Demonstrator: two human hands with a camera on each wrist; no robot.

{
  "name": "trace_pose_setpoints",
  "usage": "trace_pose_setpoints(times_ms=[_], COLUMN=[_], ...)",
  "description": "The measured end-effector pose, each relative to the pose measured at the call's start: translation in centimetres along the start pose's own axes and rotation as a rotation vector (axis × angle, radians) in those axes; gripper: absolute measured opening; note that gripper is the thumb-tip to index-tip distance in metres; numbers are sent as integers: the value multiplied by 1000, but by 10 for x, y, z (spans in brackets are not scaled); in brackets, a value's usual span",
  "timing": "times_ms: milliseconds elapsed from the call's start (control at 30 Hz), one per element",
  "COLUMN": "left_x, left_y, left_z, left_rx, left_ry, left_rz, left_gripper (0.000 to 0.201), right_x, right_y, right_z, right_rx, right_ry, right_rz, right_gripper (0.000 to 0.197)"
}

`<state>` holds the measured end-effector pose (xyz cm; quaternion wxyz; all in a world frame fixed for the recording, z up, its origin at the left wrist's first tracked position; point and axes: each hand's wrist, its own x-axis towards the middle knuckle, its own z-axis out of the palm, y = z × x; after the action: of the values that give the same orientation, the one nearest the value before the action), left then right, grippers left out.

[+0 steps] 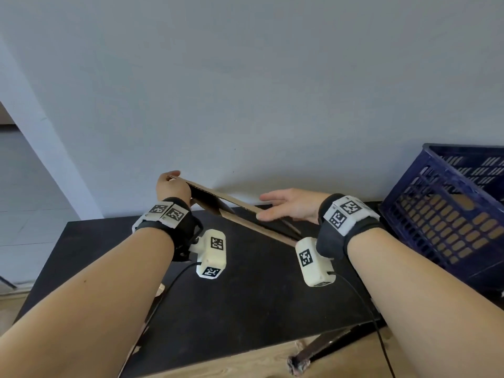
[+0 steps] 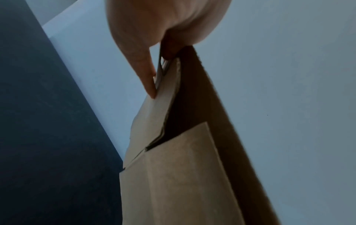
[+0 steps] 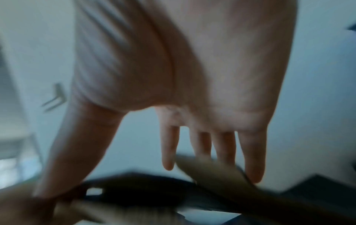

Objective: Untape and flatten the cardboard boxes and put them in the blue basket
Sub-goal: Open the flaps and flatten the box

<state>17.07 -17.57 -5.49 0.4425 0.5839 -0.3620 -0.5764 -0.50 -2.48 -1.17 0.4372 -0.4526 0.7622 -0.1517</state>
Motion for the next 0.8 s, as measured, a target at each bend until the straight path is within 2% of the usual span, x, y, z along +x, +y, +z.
trace_pose_setpoints(times_ms=[67, 133, 200, 300, 433, 500, 600, 667, 800], left_x=[-1, -1, 0, 3, -1, -3, -4, -3, -5], left_y=[2, 5, 6, 4, 12, 20, 24, 19, -3], left_z=[-1, -2, -5, -12, -28, -30, -23, -21, -19], left_rx=[-42, -56, -57, 40, 143, 152, 341, 546, 960], left_ry=[15, -1, -59, -273, -472, -538, -508, -499, -623], left_rz=[-23, -86, -124, -163, -289, -330, -222, -139, -157], left_gripper=[47, 43, 29, 28, 11, 11, 10, 8, 34], right_x=[2, 5, 7, 4, 3, 4, 6, 8, 12], right_y=[-9, -12, -11, -10, -4, 1, 12, 24, 58], right_z=[8, 18, 25, 27, 20, 17, 14, 15, 29], right_rx=[-286, -447, -492, -522, -534, -514, -503, -483, -507], right_ry=[30, 105, 169, 240, 346, 404, 520, 537, 359], right_rz=[22, 36, 30, 39, 83, 67, -8, -32, 42], right_gripper=[82, 81, 69, 52, 57, 57, 53, 48, 58])
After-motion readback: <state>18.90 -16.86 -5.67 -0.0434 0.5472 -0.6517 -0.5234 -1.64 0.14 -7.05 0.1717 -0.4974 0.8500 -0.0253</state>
